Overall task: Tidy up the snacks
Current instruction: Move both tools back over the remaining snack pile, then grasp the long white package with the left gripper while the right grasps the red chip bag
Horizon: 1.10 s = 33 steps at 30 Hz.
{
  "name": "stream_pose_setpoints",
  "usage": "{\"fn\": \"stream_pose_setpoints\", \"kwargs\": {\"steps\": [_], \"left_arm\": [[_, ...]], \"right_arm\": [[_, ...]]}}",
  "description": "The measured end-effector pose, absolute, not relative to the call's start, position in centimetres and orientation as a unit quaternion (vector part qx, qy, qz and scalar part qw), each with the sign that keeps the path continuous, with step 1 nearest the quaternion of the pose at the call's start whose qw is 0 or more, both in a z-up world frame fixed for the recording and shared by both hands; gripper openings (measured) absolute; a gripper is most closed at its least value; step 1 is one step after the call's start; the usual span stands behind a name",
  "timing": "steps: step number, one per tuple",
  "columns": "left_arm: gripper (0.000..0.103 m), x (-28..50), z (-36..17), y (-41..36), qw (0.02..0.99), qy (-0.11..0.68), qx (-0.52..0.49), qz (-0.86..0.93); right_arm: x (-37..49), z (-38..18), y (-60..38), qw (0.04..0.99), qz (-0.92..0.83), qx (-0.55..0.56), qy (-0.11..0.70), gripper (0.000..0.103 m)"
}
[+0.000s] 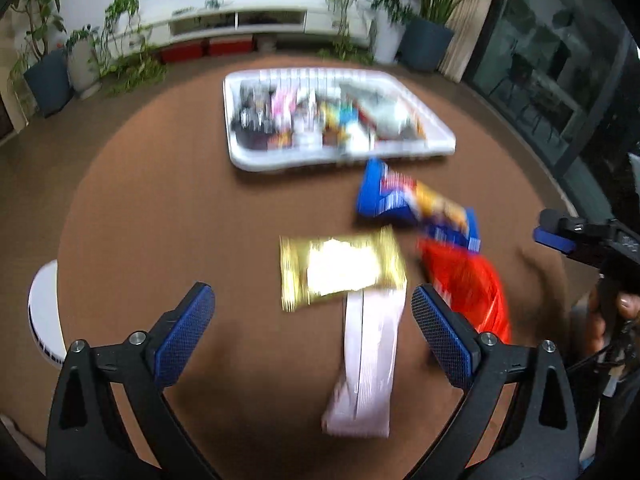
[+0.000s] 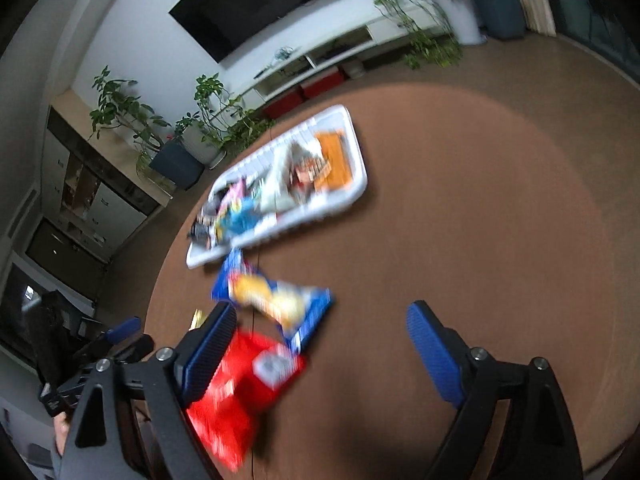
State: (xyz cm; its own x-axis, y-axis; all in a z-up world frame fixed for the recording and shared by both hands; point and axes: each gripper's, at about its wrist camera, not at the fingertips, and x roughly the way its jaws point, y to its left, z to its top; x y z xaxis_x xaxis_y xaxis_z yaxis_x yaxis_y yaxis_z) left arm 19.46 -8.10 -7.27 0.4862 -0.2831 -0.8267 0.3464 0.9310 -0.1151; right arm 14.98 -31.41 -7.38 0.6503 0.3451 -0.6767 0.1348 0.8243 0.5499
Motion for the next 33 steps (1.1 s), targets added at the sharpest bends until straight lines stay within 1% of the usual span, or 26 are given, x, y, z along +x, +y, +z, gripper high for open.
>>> {"fn": "stream_pose_setpoints", "kwargs": {"steps": [4,13,14,15,18,19,21,23,26,32,33], "left_arm": [[0.1,17.7,-8.7,-8.9,0.858,0.479,0.049,-0.18],[0.099,17.2,-9.7,-10.8,0.85,0.488,0.1,-0.171],[0.096,17.6,-9.5,-10.9,0.849,0.49,0.103,-0.171],[0.091,17.8,-9.5,-11.1,0.848,0.491,0.105,-0.171],[0.081,18.1,-9.8,-11.6,0.842,0.498,0.114,-0.176],[0.08,18.2,-9.9,-11.7,0.84,0.5,0.118,-0.177],[0.069,18.5,-10.2,-12.0,0.834,0.506,0.124,-0.182],[0.065,18.9,-10.6,-12.1,0.829,0.512,0.125,-0.184],[0.05,19.4,-11.2,-12.3,0.822,0.522,0.125,-0.191],[0.046,20.2,-11.3,-12.8,0.817,0.526,0.127,-0.2],[0.042,20.4,-11.3,-12.9,0.817,0.525,0.129,-0.202]], "right_arm": [[12.5,-9.0,-30.4,0.847,0.071,0.311,0.425,0.089],[10.2,-9.4,-28.2,0.848,0.081,0.293,0.434,0.089],[10.1,-9.4,-28.0,0.848,0.081,0.291,0.434,0.089],[10.0,-9.3,-27.8,0.849,0.082,0.29,0.435,0.089],[9.7,-9.3,-27.5,0.848,0.085,0.286,0.439,0.089],[9.7,-9.3,-27.3,0.847,0.087,0.284,0.441,0.089],[9.7,-9.2,-27.1,0.846,0.089,0.283,0.443,0.089],[9.9,-9.1,-26.8,0.846,0.086,0.281,0.445,0.089],[10.3,-8.7,-26.4,0.845,0.087,0.276,0.449,0.089],[11.0,-8.4,-25.7,0.843,0.09,0.27,0.456,0.089],[11.2,-8.3,-25.5,0.843,0.09,0.268,0.458,0.089]]}}
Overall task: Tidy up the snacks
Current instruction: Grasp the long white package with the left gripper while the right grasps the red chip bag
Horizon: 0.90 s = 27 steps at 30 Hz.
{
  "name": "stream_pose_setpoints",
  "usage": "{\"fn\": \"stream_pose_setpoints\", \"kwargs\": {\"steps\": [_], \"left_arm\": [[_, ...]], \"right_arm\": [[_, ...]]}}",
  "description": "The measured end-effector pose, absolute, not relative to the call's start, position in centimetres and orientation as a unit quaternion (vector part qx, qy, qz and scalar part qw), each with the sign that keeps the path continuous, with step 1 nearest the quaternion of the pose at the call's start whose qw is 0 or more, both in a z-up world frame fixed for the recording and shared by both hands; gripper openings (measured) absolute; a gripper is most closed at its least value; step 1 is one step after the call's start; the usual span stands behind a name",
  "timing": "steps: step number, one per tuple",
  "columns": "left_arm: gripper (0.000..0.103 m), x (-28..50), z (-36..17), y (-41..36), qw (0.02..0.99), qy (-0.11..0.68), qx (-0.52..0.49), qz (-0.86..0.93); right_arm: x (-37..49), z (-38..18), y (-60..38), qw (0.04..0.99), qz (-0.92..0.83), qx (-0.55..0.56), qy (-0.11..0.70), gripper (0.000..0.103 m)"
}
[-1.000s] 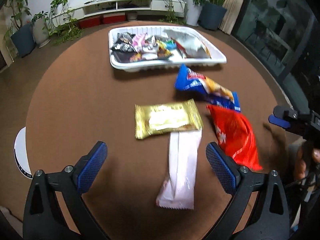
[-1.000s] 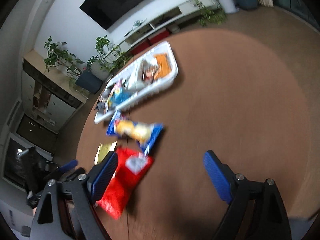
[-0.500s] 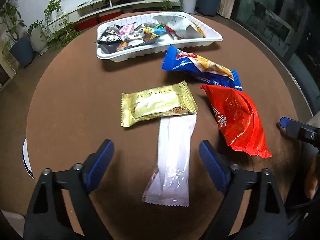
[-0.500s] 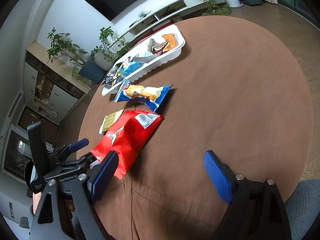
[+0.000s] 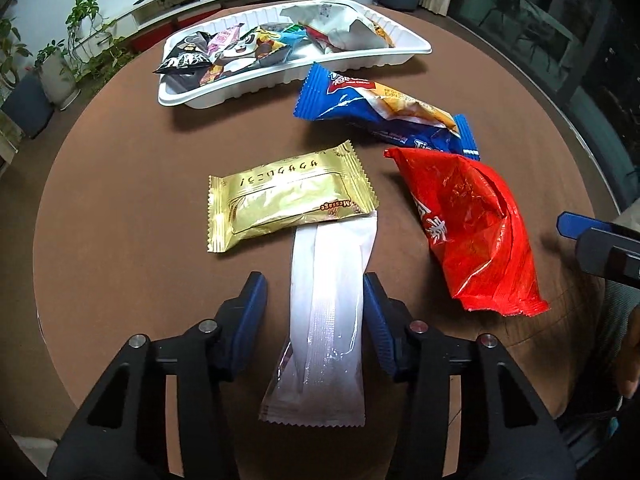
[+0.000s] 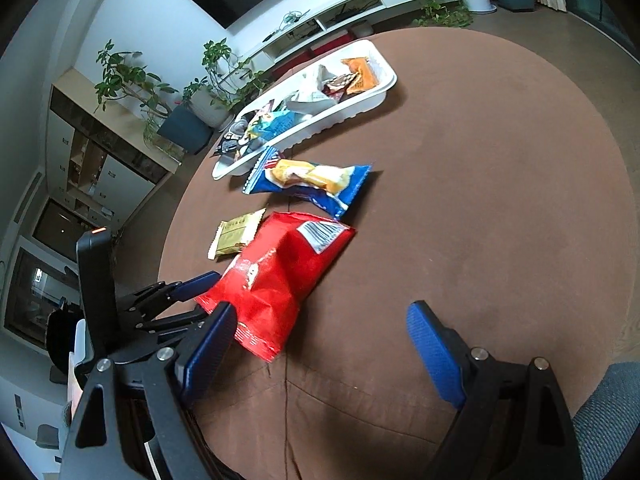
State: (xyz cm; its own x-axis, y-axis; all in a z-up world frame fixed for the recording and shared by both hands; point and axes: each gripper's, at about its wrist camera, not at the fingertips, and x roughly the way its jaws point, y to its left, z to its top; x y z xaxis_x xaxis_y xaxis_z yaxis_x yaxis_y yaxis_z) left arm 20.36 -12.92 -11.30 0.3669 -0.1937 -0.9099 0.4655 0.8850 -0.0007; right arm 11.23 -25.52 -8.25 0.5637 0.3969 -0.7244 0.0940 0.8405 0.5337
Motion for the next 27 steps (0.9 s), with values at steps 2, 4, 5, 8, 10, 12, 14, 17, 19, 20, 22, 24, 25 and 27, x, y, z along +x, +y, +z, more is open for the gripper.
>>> {"fn": "stream_pose_setpoints", "kwargs": {"steps": [2,4,5,8,10,12,14,17,19,20,22,24,25,27], "left_arm": [[0.03,20.3,-11.3,-13.0,0.816,0.524,0.13,-0.207],[0.027,20.2,-11.2,-12.9,0.816,0.523,0.125,-0.214],[0.027,20.1,-11.2,-12.8,0.816,0.522,0.123,-0.215],[0.026,19.6,-11.2,-12.3,0.816,0.521,0.116,-0.221],[0.024,19.5,-11.2,-12.1,0.817,0.52,0.111,-0.223],[0.023,19.2,-11.2,-11.8,0.817,0.52,0.105,-0.228],[0.023,18.7,-11.2,-11.5,0.819,0.517,0.099,-0.23],[0.023,17.8,-11.3,-10.6,0.822,0.514,0.086,-0.231],[0.023,16.9,-11.2,-10.0,0.824,0.512,0.077,-0.23],[0.023,16.5,-11.3,-9.6,0.825,0.511,0.073,-0.229],[0.023,15.7,-11.3,-8.9,0.827,0.51,0.067,-0.226],[0.023,15.1,-11.3,-8.6,0.829,0.509,0.063,-0.224],[0.023,14.8,-11.3,-8.5,0.829,0.509,0.062,-0.224],[0.023,14.5,-11.3,-8.5,0.83,0.507,0.061,-0.223]], "right_arm": [[11.6,-8.1,-25.3,0.843,0.089,0.266,0.459,0.089],[11.7,-7.7,-25.2,0.844,0.088,0.264,0.459,0.089],[11.9,-7.6,-25.1,0.845,0.087,0.262,0.459,0.089],[12.4,-7.4,-25.0,0.844,0.085,0.259,0.463,0.089],[12.8,-7.4,-24.8,0.842,0.084,0.257,0.468,0.089],[13.1,-7.4,-24.5,0.839,0.083,0.253,0.474,0.089],[13.6,-7.6,-24.1,0.836,0.083,0.249,0.483,0.089],[14.5,-7.7,-23.5,0.832,0.082,0.244,0.491,0.089],[14.9,-7.8,-23.1,0.831,0.081,0.242,0.494,0.089],[15.2,-7.9,-22.7,0.83,0.082,0.24,0.497,0.089],[15.8,-8.1,-22.0,0.829,0.081,0.235,0.501,0.089],[16.5,-8.3,-21.3,0.827,0.079,0.23,0.507,0.089],[16.8,-8.4,-21.1,0.826,0.079,0.228,0.509,0.089],[17.5,-8.8,-20.4,0.824,0.074,0.219,0.518,0.089]]}}
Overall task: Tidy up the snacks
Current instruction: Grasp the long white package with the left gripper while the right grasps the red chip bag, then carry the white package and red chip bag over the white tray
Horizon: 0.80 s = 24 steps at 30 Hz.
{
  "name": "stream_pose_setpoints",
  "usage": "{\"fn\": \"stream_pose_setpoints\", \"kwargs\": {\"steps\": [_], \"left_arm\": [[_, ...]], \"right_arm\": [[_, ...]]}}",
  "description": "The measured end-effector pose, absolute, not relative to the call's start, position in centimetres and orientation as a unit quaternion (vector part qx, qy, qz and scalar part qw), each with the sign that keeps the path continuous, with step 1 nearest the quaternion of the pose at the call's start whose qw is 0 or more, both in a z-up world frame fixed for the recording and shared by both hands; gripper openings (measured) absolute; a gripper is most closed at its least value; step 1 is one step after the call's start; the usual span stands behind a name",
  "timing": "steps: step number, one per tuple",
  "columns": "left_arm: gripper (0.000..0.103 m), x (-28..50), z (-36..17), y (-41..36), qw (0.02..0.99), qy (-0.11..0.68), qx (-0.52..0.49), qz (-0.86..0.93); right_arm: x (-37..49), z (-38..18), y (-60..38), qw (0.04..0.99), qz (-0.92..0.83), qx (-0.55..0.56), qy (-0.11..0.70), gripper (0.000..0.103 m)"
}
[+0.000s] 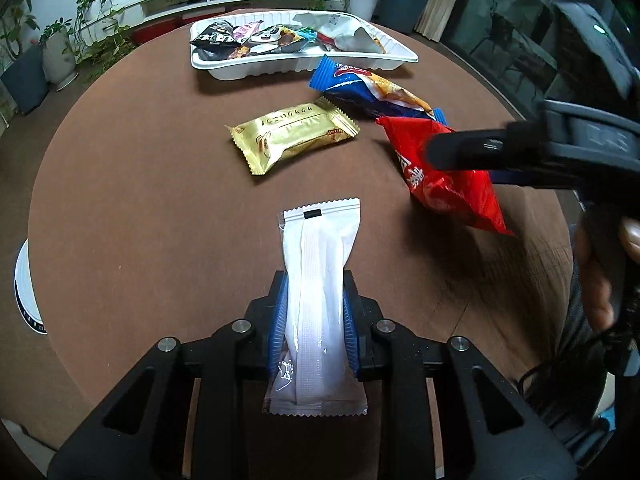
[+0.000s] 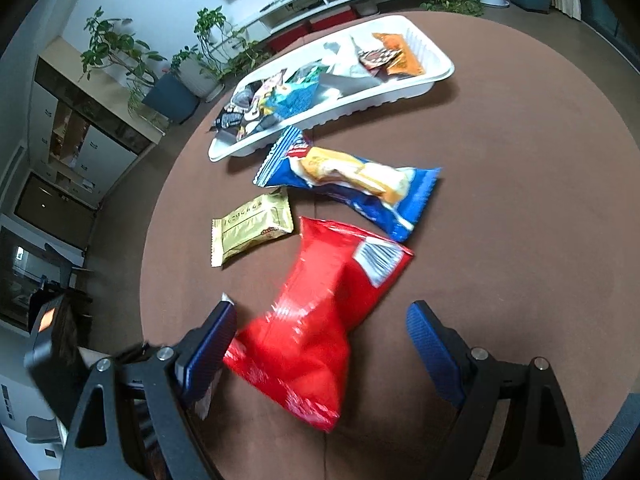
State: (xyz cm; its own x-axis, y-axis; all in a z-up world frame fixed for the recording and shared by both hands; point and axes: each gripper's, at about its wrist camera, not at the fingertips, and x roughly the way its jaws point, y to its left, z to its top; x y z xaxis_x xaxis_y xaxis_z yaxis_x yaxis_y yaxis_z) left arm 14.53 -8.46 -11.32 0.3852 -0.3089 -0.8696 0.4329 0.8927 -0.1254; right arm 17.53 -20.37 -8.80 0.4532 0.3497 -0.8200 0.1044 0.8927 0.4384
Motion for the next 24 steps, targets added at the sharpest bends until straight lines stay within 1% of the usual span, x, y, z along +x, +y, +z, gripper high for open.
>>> {"fn": "stream_pose_setpoints", "kwargs": {"steps": [2,4,5,7,8,10,11,12,18,24], "left_arm": [[0.023,14.4,-11.4,-8.5,0.831,0.506,0.059,-0.224],[0.023,14.3,-11.4,-8.4,0.831,0.505,0.057,-0.225],[0.023,14.3,-11.4,-8.3,0.832,0.504,0.055,-0.225],[0.023,14.3,-11.4,-8.3,0.833,0.503,0.054,-0.226],[0.023,14.4,-11.4,-8.4,0.833,0.503,0.054,-0.226],[0.023,14.4,-11.4,-8.4,0.834,0.501,0.054,-0.225],[0.023,14.3,-11.4,-8.4,0.834,0.501,0.054,-0.225],[0.023,14.3,-11.4,-8.4,0.834,0.501,0.053,-0.225],[0.023,14.3,-11.4,-8.4,0.835,0.5,0.054,-0.223],[0.023,14.2,-11.3,-8.2,0.836,0.499,0.048,-0.223]], "right_arm": [[18.3,-9.2,-19.6,0.823,0.068,0.204,0.525,0.088],[18.7,-9.9,-19.1,0.822,0.061,0.187,0.535,0.079],[18.7,-10.0,-19.0,0.823,0.06,0.181,0.535,0.078],[18.5,-9.9,-18.9,0.83,0.057,0.16,0.531,0.071],[18.4,-9.9,-18.9,0.831,0.056,0.153,0.532,0.07],[18.2,-9.9,-19.1,0.833,0.052,0.143,0.531,0.059],[18.0,-9.9,-19.2,0.835,0.051,0.138,0.531,0.056],[17.8,-9.9,-19.2,0.837,0.049,0.133,0.529,0.051],[16.5,-10.0,-18.6,0.844,0.054,0.087,0.526,0.045],[15.1,-10.0,-19.1,0.847,0.061,0.088,0.52,0.04]]}}
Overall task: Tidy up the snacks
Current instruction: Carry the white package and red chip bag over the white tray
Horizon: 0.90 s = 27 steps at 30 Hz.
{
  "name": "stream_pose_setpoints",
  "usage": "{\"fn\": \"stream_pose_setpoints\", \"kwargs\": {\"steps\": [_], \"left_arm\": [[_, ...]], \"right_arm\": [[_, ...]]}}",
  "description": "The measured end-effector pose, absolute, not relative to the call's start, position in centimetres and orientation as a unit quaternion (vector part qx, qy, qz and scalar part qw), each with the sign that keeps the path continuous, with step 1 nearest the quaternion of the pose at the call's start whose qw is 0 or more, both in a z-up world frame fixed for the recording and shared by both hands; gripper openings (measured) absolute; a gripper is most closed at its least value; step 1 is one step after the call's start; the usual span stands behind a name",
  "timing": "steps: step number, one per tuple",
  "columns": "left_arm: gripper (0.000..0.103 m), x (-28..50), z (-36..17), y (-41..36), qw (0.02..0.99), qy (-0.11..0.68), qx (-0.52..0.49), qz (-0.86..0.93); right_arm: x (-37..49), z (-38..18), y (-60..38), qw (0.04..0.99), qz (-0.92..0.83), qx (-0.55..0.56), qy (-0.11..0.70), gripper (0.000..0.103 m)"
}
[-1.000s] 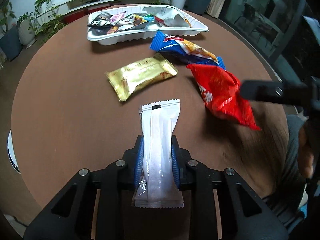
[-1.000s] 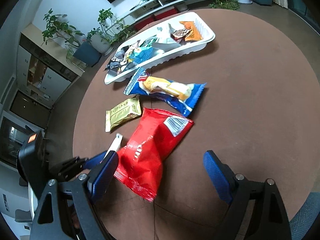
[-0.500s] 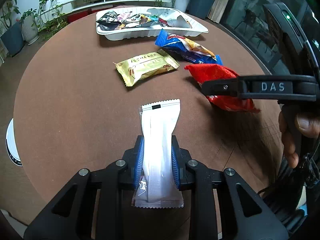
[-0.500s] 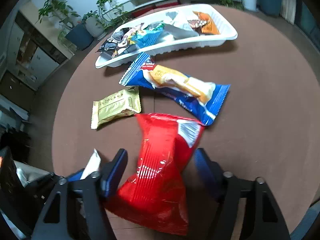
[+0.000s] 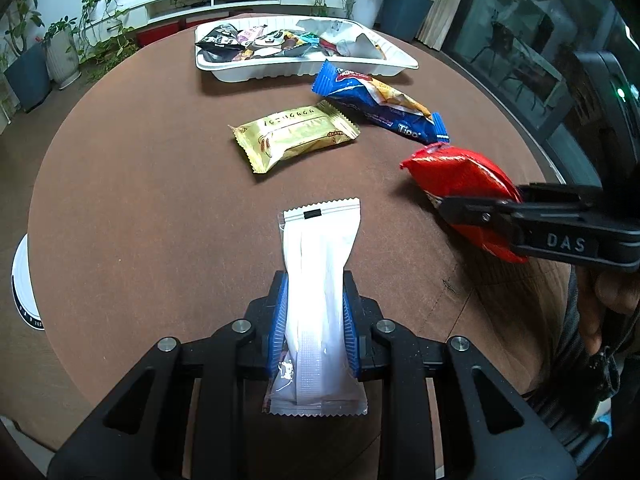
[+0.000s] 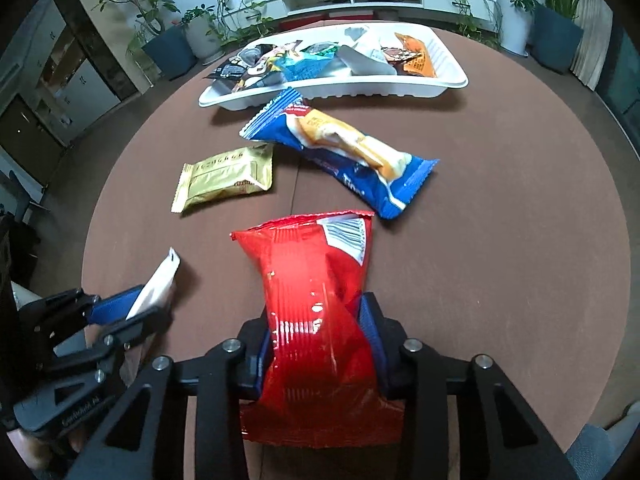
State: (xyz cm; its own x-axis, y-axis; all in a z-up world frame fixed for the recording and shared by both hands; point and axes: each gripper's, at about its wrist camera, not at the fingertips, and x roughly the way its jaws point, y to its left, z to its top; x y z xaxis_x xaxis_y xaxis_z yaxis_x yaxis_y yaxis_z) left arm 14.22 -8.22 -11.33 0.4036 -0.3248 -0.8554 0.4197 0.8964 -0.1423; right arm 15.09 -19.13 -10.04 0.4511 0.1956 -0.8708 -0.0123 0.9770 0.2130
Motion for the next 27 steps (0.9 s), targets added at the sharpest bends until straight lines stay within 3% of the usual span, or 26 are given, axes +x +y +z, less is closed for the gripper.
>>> {"fn": "stream_pose_setpoints", "kwargs": {"steps": [27], "left_arm": [[0.023,17.0,-7.5,-6.5,0.854,0.47,-0.018,-0.225]], "right_arm": [[12.3,-6.9,-27.1,0.863,0.049,0.201,0.461,0.038]]}}
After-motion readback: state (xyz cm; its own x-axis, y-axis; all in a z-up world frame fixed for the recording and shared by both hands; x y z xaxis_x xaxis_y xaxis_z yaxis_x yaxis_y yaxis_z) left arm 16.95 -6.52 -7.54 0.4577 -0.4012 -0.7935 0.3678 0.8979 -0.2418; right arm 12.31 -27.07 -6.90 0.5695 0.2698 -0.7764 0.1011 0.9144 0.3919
